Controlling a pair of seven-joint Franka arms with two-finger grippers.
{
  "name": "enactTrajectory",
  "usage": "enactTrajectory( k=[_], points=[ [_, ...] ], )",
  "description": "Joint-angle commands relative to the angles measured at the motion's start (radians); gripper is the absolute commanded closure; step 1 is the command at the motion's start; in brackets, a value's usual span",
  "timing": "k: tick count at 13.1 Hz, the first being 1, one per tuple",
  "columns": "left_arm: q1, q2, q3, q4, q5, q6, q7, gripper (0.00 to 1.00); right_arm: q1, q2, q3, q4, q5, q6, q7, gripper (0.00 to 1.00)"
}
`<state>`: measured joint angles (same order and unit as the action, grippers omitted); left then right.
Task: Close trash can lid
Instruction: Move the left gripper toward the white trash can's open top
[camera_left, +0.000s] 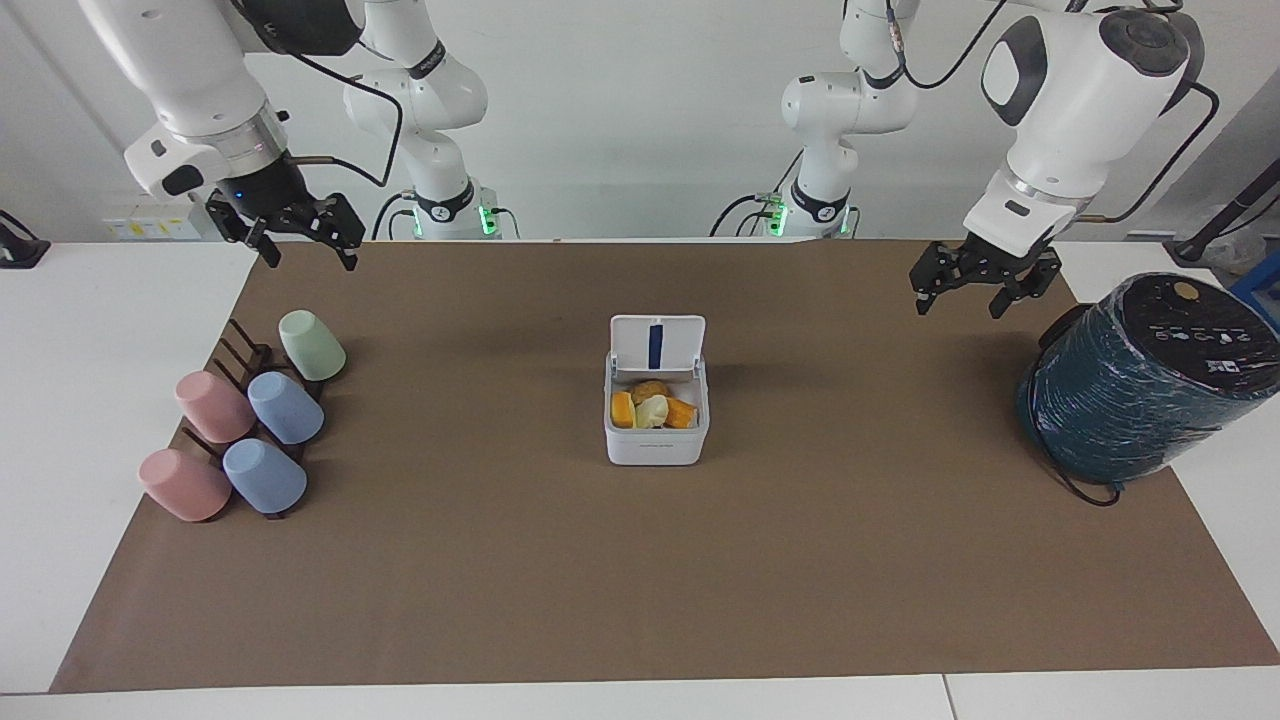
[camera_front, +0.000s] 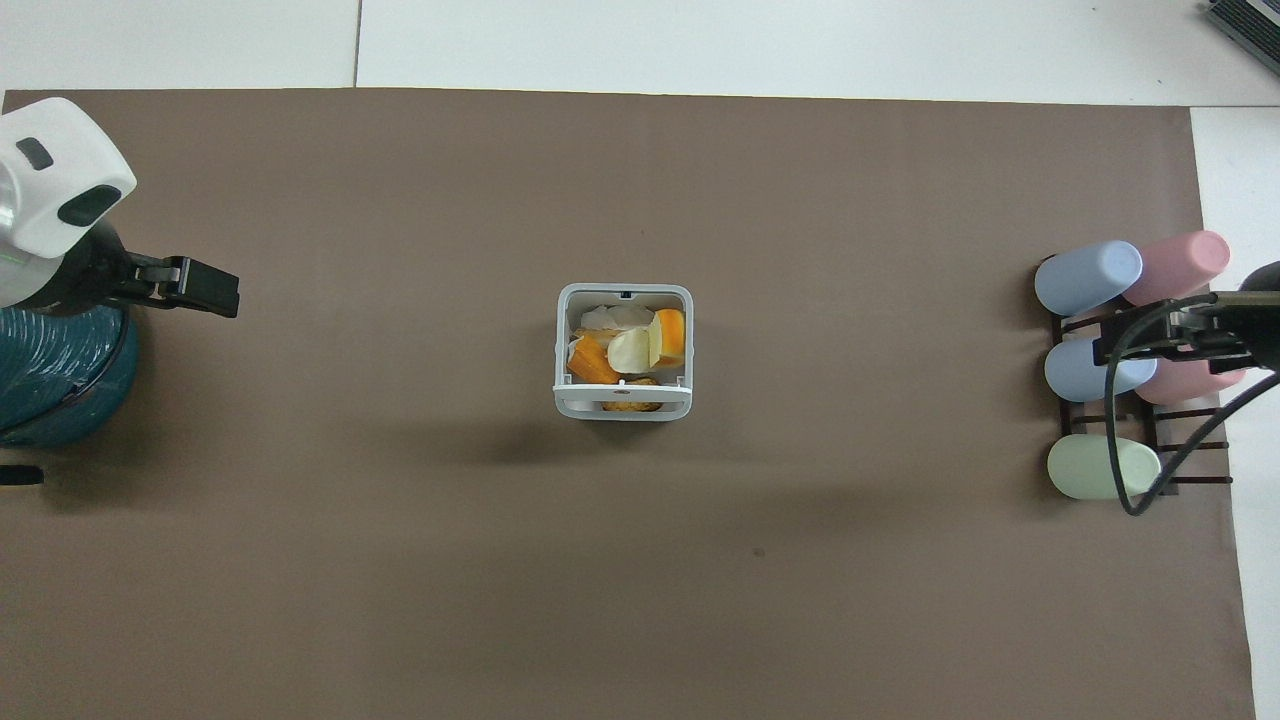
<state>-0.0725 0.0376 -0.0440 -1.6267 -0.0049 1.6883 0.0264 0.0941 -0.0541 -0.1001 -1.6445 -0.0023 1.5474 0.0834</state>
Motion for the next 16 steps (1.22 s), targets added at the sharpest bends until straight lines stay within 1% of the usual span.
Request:
enactTrajectory(
  k=[1, 6, 8, 12, 14, 16],
  points=[
    [-0.004, -0.032, 0.004, -0.032, 0.014, -0.001, -0.014, 0.00, -0.001, -0.018, -0.001, -0.015, 0.001, 0.000, -0.008, 0.00],
    [-0.007, -0.032, 0.003, -0.035, 0.014, -0.006, -0.016, 0.00, -0.001, -0.018, -0.001, -0.015, 0.001, 0.000, -0.008, 0.00],
    [-0.018, -0.035, -0.002, -0.036, 0.014, -0.028, -0.017, 0.00, -0.001, -0.018, -0.001, -0.015, 0.001, 0.000, -0.008, 0.00],
    [-0.098, -0.039, -0.001, -0.039, 0.014, -0.035, -0.029, 0.00, -0.001, -0.018, -0.001, -0.015, 0.001, 0.000, -0.008, 0.00],
    [-0.147, -0.051, -0.002, -0.060, 0.014, -0.042, -0.113, 0.00, -0.001, -0.018, -0.001, -0.015, 0.001, 0.000, -0.008, 0.00],
    [-0.205, -0.073, -0.002, -0.105, 0.014, -0.030, -0.176, 0.00, -0.001, -0.018, -0.001, -0.015, 0.001, 0.000, -0.008, 0.00]
  ],
)
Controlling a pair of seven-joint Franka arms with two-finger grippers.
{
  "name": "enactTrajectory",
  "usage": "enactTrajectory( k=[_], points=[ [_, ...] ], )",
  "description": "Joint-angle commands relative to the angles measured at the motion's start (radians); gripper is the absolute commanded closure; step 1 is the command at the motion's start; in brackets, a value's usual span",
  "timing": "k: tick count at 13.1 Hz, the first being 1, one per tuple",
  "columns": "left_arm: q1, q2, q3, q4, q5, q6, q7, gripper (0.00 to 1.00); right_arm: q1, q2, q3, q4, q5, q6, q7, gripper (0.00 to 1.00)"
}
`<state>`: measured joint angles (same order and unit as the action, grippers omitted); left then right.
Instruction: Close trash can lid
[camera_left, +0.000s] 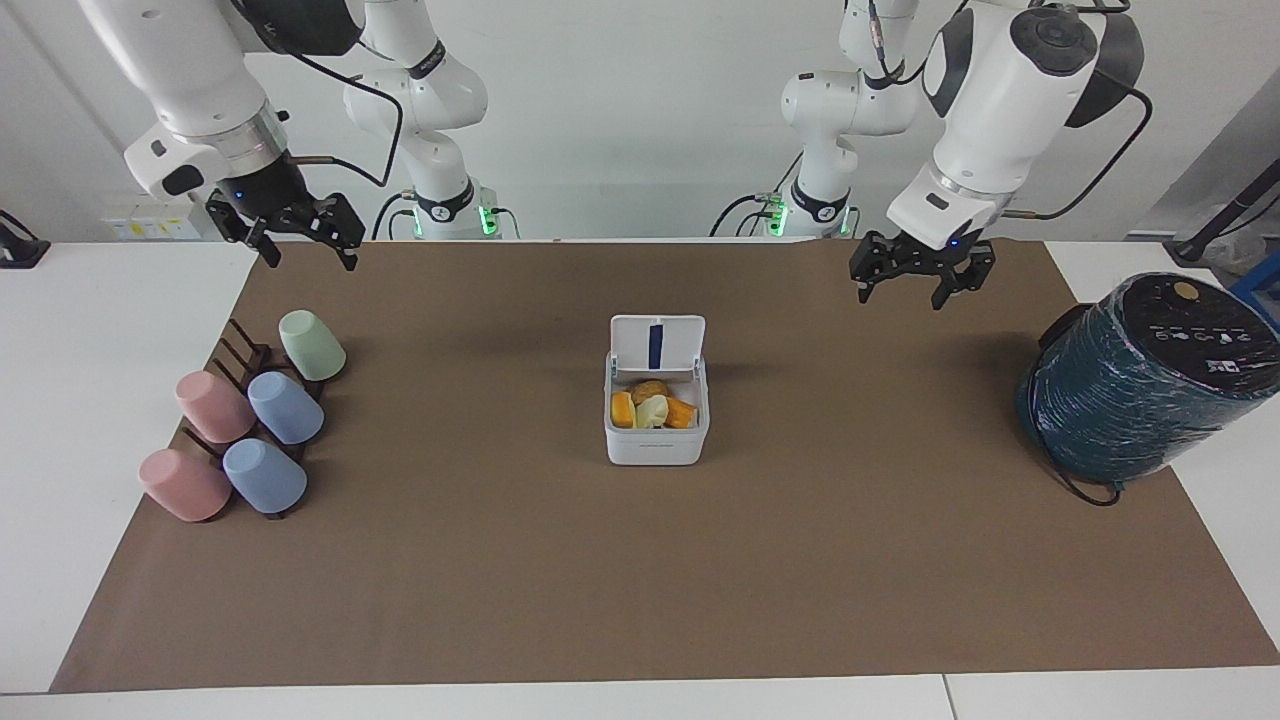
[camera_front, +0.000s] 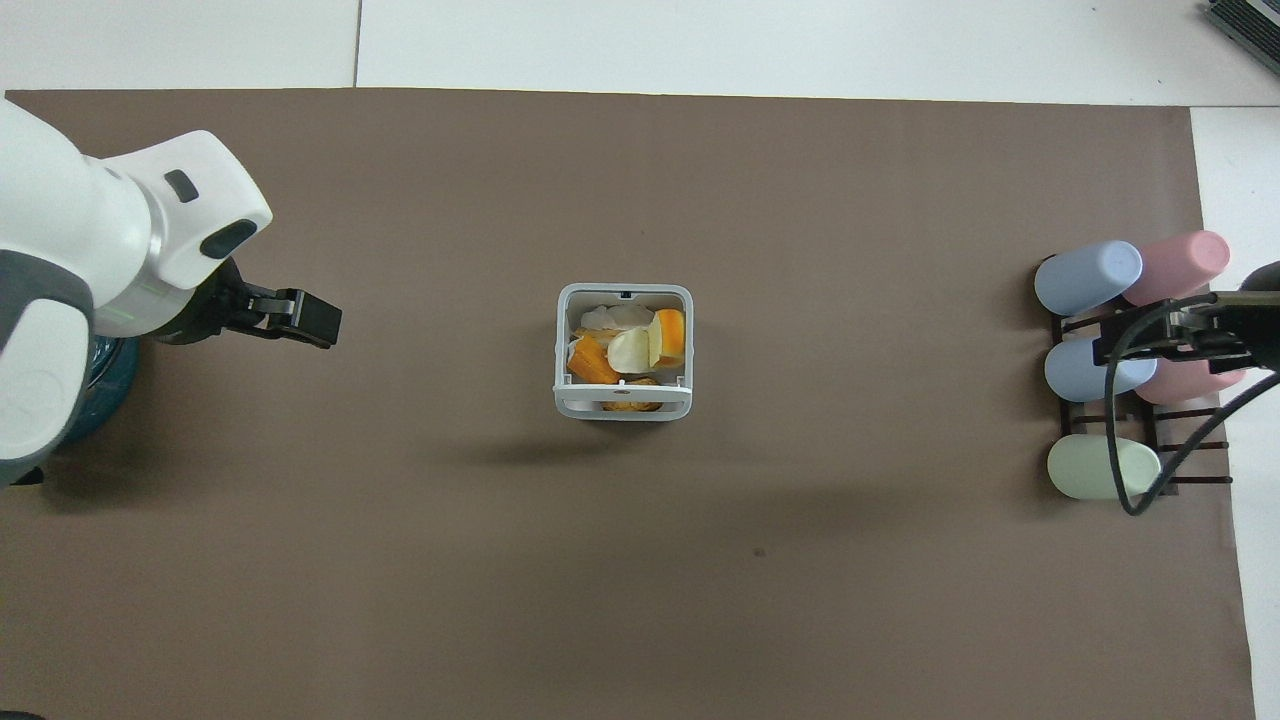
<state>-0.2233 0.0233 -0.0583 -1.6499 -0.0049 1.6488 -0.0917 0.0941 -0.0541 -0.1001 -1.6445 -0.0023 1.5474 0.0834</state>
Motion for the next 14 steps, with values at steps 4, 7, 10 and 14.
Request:
enactTrajectory(
  k=[4, 7, 10, 14],
  points=[
    [-0.172, -0.092, 0.012, -0.157, 0.003, 0.090, -0.208, 0.00, -0.001, -0.018, -0.001, -0.015, 0.001, 0.000, -0.008, 0.00],
    [-0.261, -0.121, 0.011, -0.235, 0.002, 0.224, -0.460, 0.03, -0.001, -0.018, -0.001, -0.015, 0.001, 0.000, -0.008, 0.00],
    [-0.327, -0.131, 0.011, -0.280, -0.068, 0.322, -0.638, 0.33, -0.001, -0.018, -0.001, -0.015, 0.001, 0.000, -0.008, 0.00],
    [-0.386, -0.129, 0.011, -0.307, -0.124, 0.407, -0.772, 0.71, -0.001, -0.018, -0.001, -0.015, 0.001, 0.000, -0.008, 0.00]
  ],
)
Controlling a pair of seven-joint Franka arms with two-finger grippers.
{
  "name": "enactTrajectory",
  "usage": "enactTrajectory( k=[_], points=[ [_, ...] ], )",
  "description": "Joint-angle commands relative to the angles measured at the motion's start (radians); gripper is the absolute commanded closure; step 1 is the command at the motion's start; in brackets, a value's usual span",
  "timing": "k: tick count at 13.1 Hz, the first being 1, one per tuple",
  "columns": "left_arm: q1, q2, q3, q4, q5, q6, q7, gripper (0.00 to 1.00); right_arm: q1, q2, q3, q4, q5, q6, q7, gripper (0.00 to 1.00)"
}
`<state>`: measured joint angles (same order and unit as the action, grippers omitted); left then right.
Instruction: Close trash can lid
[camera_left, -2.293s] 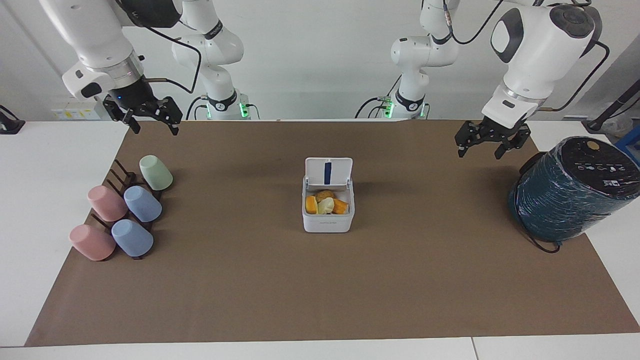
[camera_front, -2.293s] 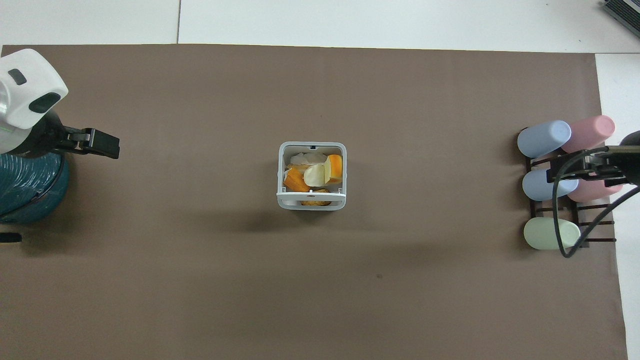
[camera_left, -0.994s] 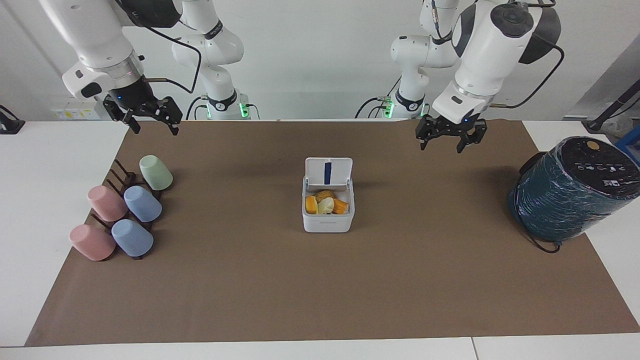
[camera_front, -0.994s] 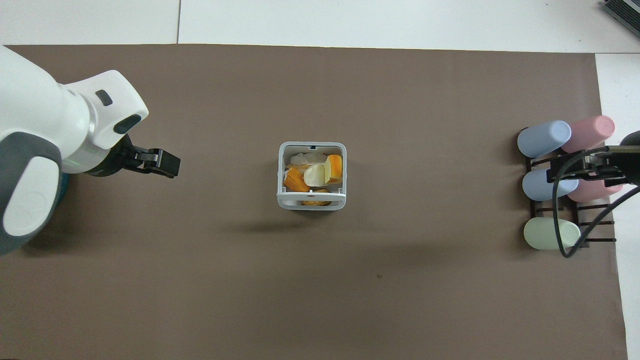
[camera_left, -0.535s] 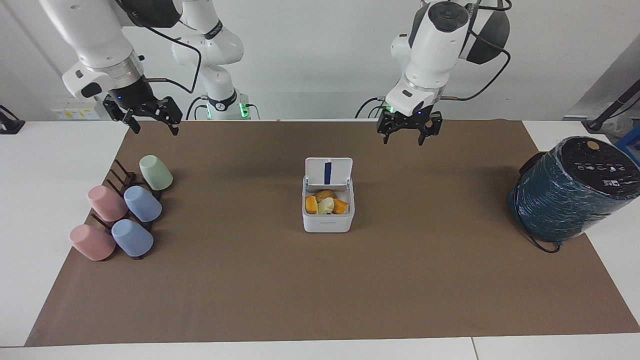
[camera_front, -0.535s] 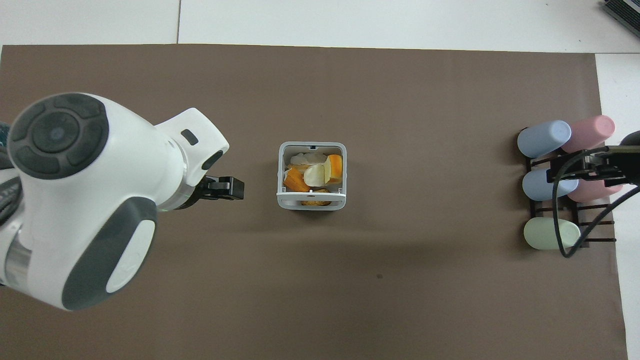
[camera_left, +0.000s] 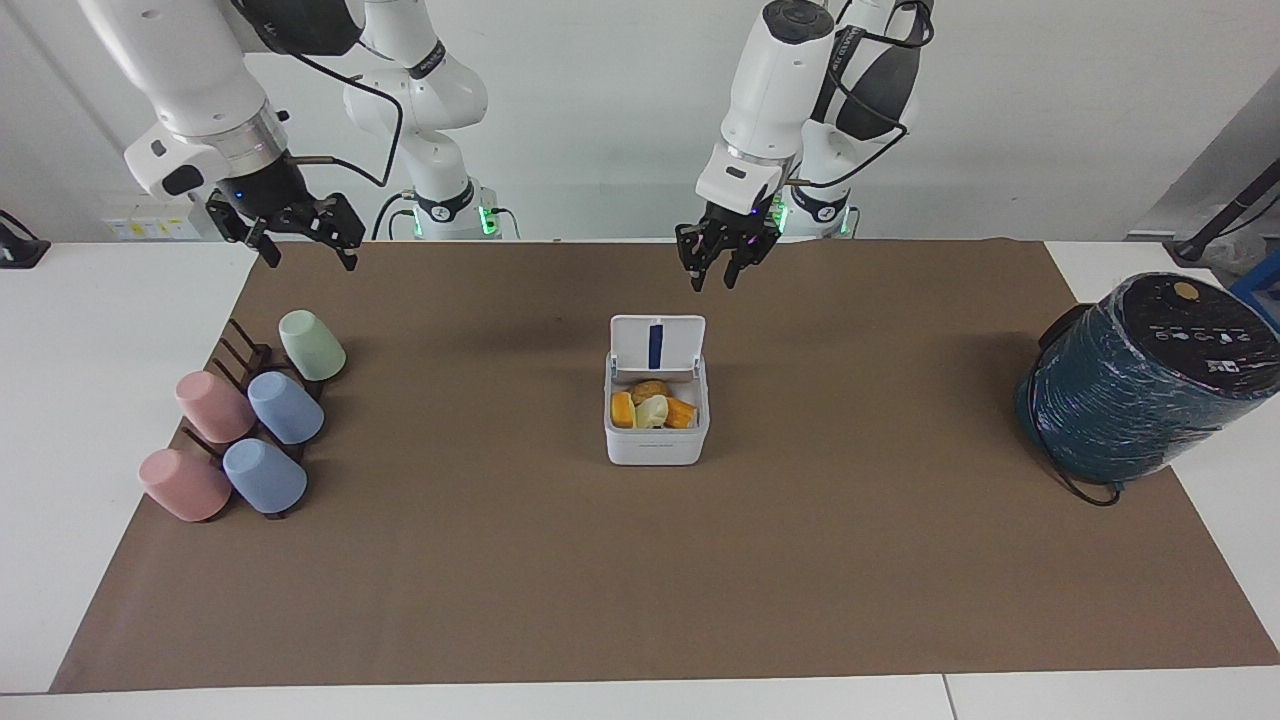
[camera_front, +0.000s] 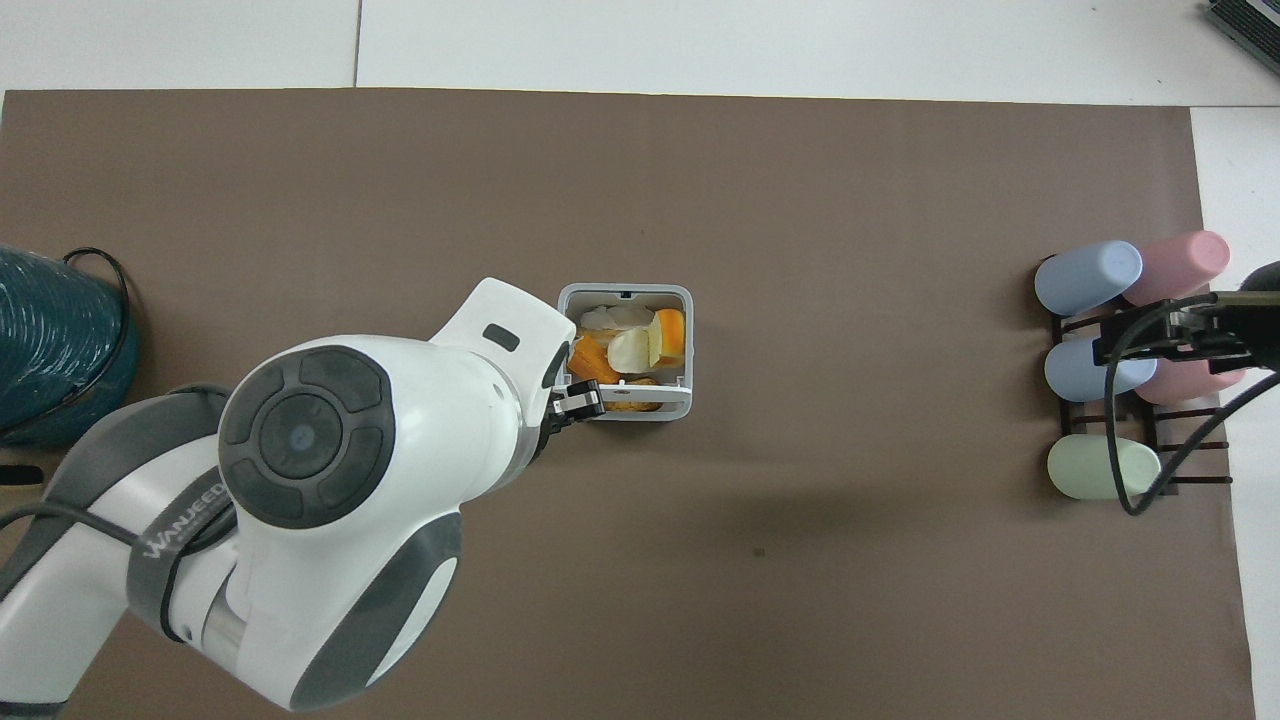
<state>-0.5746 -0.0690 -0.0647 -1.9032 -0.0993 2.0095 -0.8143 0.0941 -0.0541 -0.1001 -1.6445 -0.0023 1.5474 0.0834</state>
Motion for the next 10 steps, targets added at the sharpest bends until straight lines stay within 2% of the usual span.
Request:
enactTrajectory(
  k=[1, 5, 10],
  points=[
    [-0.048, -0.032, 0.017, -0.056, -0.039, 0.046, -0.060, 0.78, -0.001, -0.018, -0.001, -0.015, 0.001, 0.000, -0.008, 0.00],
    [-0.074, -0.023, 0.017, -0.071, -0.042, 0.046, -0.083, 1.00, -0.001, -0.018, -0.001, -0.015, 0.001, 0.000, -0.008, 0.00],
    [-0.090, -0.002, 0.017, -0.088, -0.071, 0.116, -0.100, 1.00, -0.001, -0.018, -0.001, -0.015, 0.001, 0.000, -0.008, 0.00]
  ],
)
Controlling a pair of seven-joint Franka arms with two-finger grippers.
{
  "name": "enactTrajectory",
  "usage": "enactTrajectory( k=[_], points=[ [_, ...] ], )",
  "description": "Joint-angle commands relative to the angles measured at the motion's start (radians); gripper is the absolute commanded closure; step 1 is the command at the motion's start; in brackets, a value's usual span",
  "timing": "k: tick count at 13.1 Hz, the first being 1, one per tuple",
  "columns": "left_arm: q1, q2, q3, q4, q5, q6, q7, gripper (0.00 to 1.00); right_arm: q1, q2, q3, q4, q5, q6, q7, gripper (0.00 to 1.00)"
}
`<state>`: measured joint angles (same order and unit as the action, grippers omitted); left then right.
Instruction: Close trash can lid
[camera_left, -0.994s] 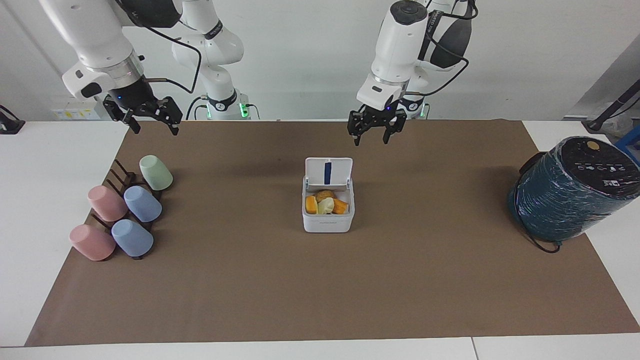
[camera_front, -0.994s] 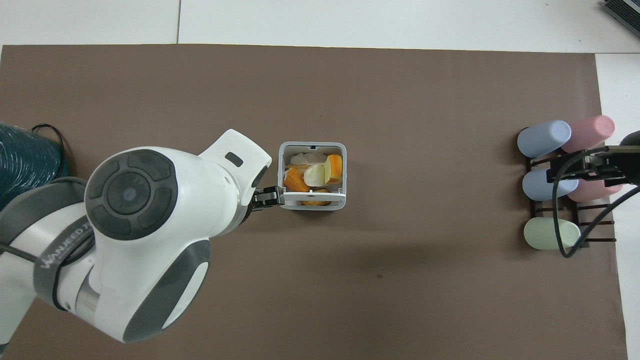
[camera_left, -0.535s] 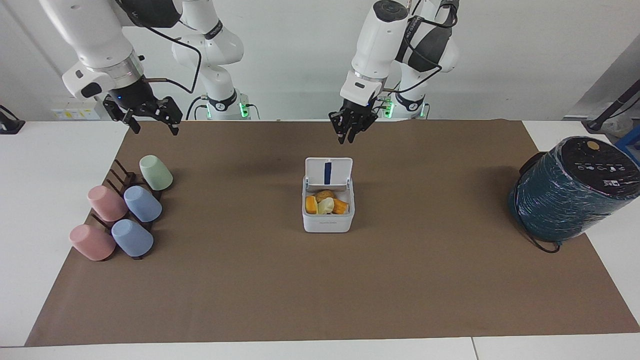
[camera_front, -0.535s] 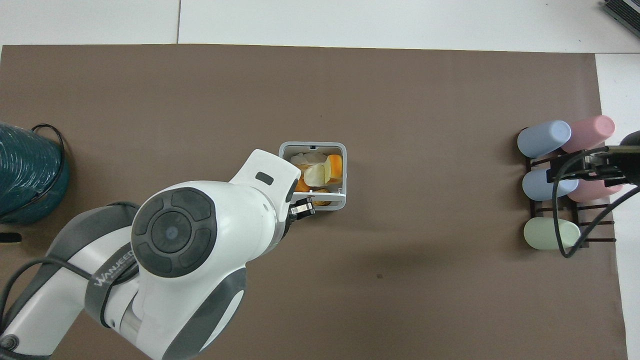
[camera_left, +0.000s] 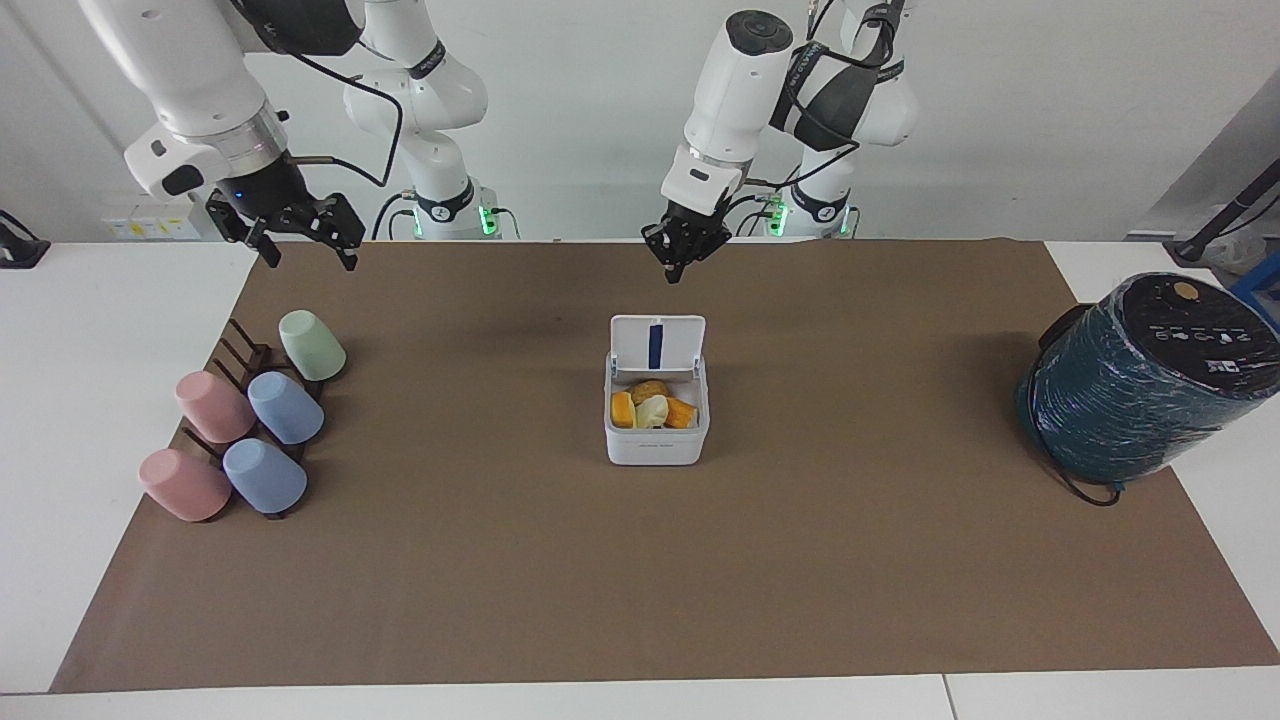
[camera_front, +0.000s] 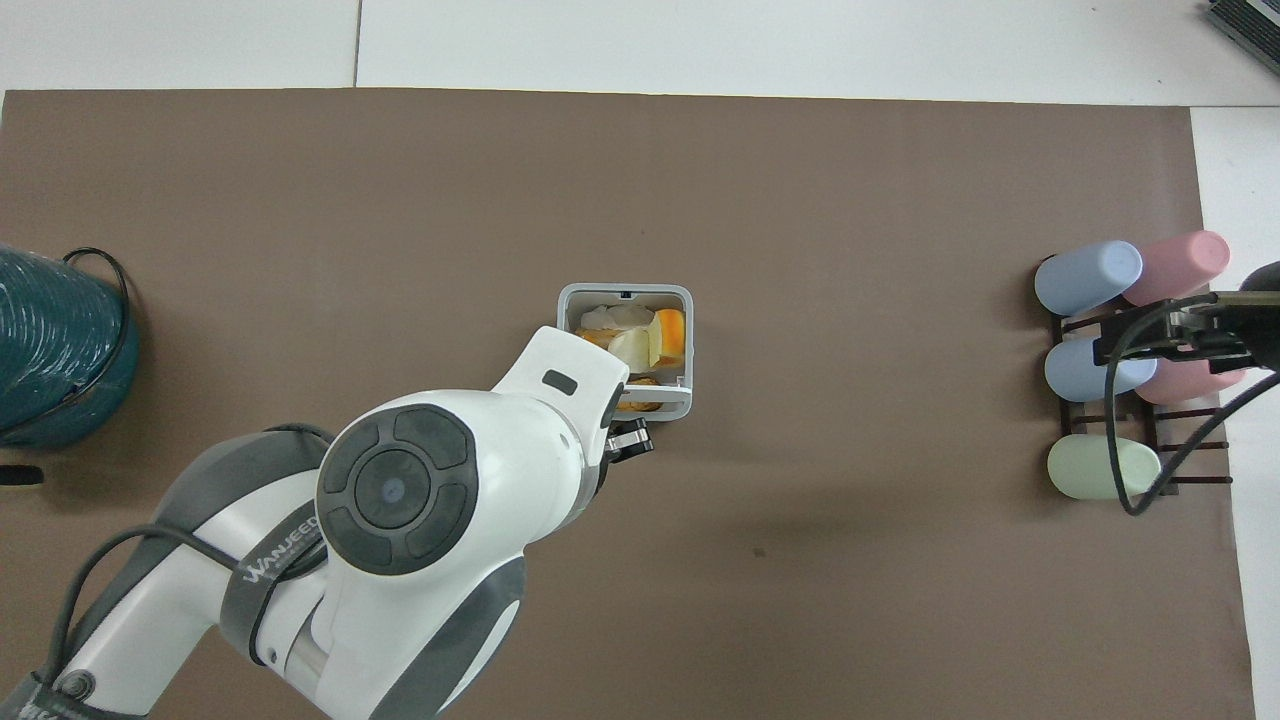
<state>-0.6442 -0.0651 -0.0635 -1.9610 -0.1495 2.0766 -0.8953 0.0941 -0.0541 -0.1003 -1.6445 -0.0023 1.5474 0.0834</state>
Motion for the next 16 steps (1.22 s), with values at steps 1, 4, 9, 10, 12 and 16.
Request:
enactTrajectory(
  k=[1, 4, 9, 10, 12, 16],
  points=[
    [-0.020, 0.011, 0.016, -0.030, -0.021, 0.072, -0.027, 1.00, -0.001, -0.018, -0.001, -0.015, 0.001, 0.000, -0.008, 0.00],
    [-0.015, 0.039, 0.017, -0.030, -0.033, 0.146, -0.034, 1.00, -0.001, -0.018, -0.001, -0.015, 0.001, 0.000, -0.008, 0.00],
    [0.000, 0.086, 0.017, -0.029, -0.045, 0.278, -0.048, 1.00, -0.001, -0.018, -0.001, -0.015, 0.001, 0.000, -0.008, 0.00],
    [0.003, 0.099, 0.019, -0.026, -0.057, 0.319, -0.050, 1.00, -0.001, -0.018, -0.001, -0.015, 0.001, 0.000, -0.008, 0.00],
    [0.035, 0.114, 0.019, -0.018, -0.096, 0.373, -0.048, 1.00, -0.001, -0.018, -0.001, -0.017, 0.001, 0.000, -0.008, 0.00],
    [0.046, 0.137, 0.021, -0.019, -0.107, 0.404, -0.037, 1.00, -0.001, -0.018, -0.001, -0.015, 0.001, 0.000, -0.008, 0.00]
  ],
)
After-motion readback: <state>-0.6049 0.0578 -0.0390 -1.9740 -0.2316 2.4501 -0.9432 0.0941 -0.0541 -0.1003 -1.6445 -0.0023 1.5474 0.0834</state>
